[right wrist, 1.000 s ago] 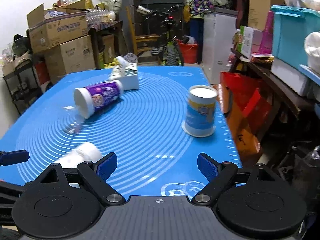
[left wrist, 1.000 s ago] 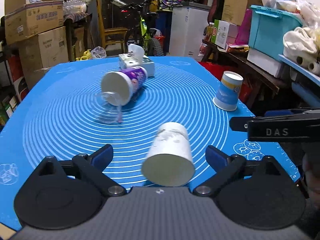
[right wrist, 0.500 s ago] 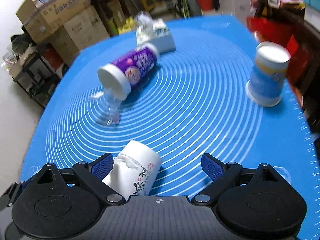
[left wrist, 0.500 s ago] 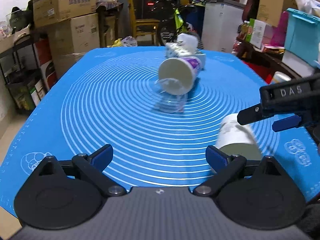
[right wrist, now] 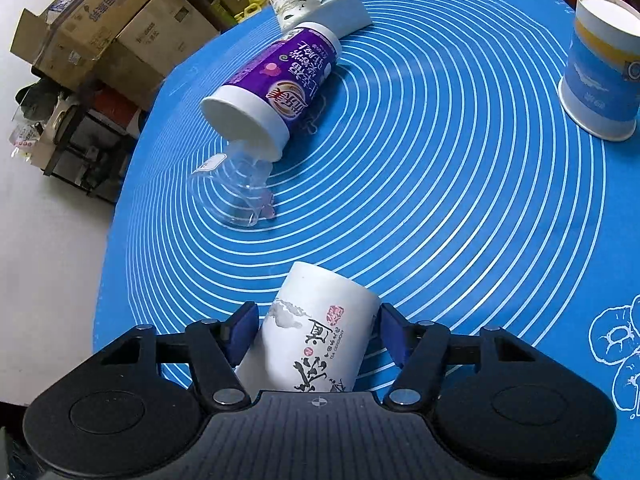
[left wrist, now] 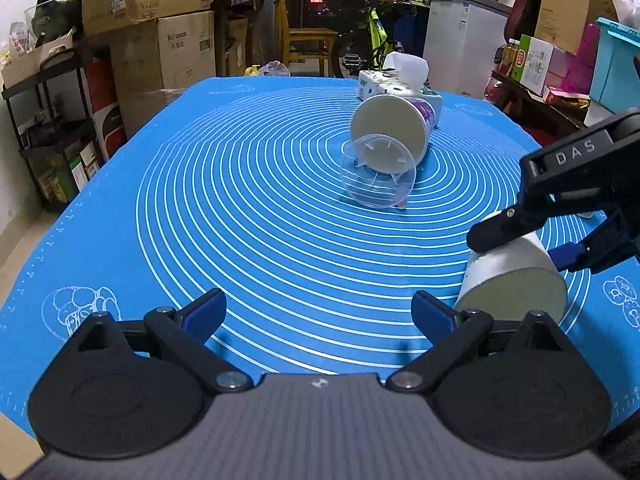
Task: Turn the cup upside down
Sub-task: 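Lift the cup with the left gripper and rotate it rim-down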
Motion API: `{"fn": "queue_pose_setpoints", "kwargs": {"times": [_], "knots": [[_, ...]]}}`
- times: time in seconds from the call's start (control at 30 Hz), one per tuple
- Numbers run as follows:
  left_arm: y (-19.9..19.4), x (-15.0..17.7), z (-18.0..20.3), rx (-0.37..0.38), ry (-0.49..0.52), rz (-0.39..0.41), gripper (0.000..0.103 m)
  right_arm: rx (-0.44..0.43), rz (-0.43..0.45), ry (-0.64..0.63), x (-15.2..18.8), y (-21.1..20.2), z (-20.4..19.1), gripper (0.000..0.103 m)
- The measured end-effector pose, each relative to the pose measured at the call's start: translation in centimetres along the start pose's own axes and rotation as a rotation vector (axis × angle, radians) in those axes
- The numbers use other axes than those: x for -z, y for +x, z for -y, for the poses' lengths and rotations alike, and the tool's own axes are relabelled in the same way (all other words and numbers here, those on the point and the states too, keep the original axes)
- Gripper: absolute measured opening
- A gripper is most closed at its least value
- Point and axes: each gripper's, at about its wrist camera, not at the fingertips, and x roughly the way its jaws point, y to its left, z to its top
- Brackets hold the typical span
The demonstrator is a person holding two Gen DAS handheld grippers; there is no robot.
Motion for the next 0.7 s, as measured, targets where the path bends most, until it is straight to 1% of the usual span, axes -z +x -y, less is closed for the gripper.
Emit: {"fn": "queue_pose_setpoints", "kwargs": {"times": [0.1, 0.13, 0.27, 0.33, 0.47, 0.5, 0.57, 0.7], "knots": [[-0.1, 0.1, 0.2, 0.004, 0.001, 0.002, 0.098, -0.016, 0.03, -0.016, 0.2, -0.6, 0.1, 0.065], [-0.2, 0.1, 0.3, 0.004, 0.005, 0.004, 0.098, -0.004, 0.059, -0.038, 0.4, -0.9, -0.1, 0.065], [-0.4, 0.3, 0.7, 0.005, 0.018, 0.015, 0.098, 0.084, 0.236, -0.206, 1.7, -3.1, -1.4, 0.065], [-0.5, 0.2, 0.9, 0.004, 0.025, 0.022, 0.098, 0.144, 0.342, -0.31, 2.6, -3.9, -2.1, 0.065], [-0.5, 0.4, 1.5, 0.003, 0.038, 0.036, 0.098, 0.341, 0.598, -0.595, 6.3, -4.3, -3.5, 0.065], [-0.5, 0.4, 1.5, 0.003, 0.041, 0.038, 0.098, 0.377, 0.638, -0.65, 7.2, -4.0, -3.6, 0.065], [-0.4, 0.6, 1.7, 0.006, 0.047, 0.038, 0.098, 0.417, 0.675, -0.72, 8.6, -3.4, -3.3, 0.065], [-0.3, 0.9, 2.0, 0.014, 0.069, 0.035, 0.098, 0.407, 0.67, -0.711, 9.7, -3.3, -2.3, 0.065]]}}
